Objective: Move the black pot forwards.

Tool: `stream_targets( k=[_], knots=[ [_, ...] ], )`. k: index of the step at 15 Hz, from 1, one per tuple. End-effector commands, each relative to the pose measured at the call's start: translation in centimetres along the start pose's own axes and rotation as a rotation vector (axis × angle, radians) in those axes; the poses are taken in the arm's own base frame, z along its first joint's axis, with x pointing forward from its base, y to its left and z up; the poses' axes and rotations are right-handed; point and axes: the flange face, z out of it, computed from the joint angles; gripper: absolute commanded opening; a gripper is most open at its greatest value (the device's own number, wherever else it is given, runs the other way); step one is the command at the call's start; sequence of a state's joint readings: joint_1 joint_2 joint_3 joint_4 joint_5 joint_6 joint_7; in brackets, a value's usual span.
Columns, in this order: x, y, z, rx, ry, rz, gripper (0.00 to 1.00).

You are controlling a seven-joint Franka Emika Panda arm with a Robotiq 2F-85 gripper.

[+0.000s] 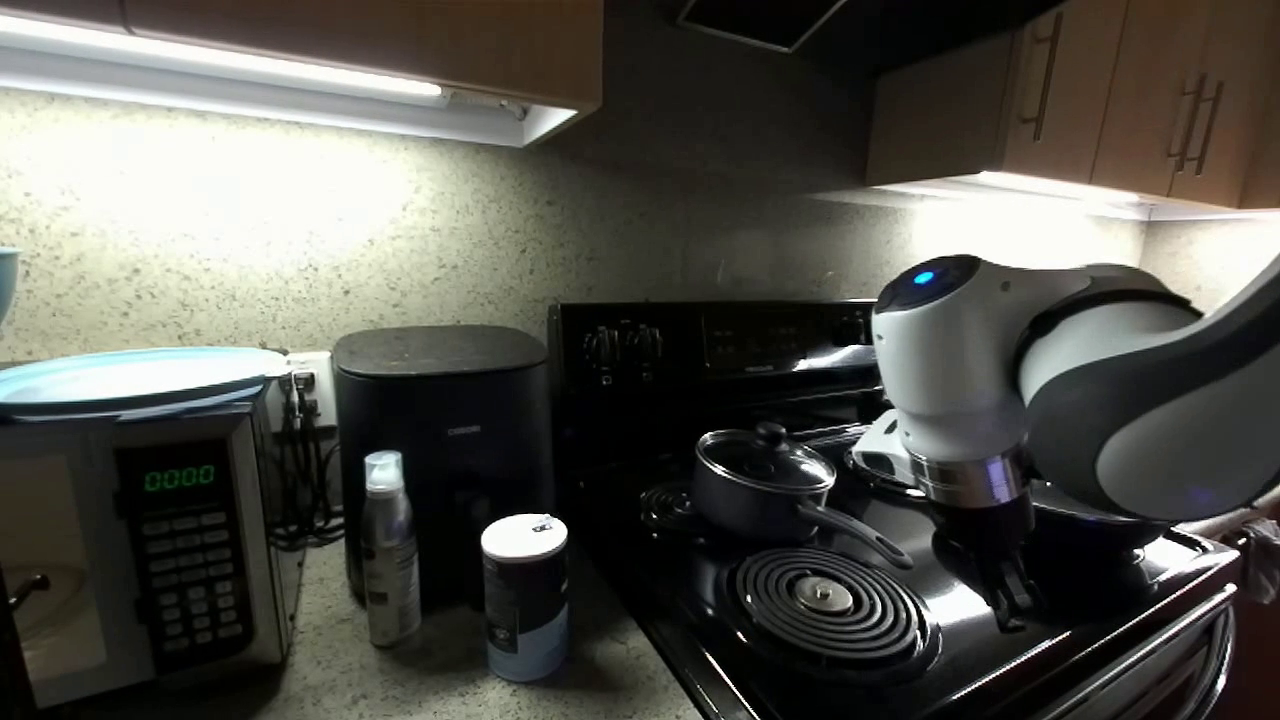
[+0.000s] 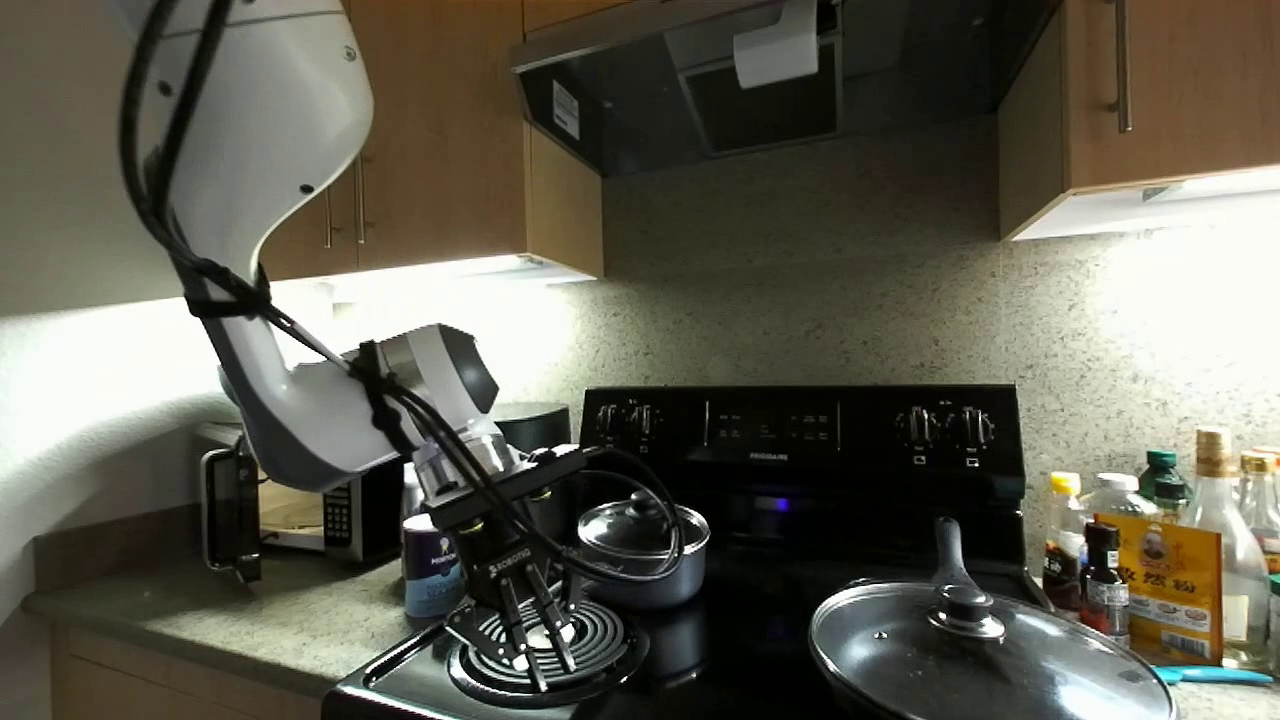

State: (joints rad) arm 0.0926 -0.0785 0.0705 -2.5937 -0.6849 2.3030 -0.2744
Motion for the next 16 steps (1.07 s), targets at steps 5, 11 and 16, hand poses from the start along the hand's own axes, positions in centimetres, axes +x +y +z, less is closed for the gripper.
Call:
stream_targets(
  k=[5, 11, 16],
  knots=[
    [-2.2, -1.7, -1.0, -0.027, 0.031, 0.024, 0.29],
    [-0.9, -1.2, -1.8, -0.053, 0.071, -0.021, 0.78],
    [0.5, 0.9, -3.4, -0.189, 0.188, -0.033, 1.0]
  ],
)
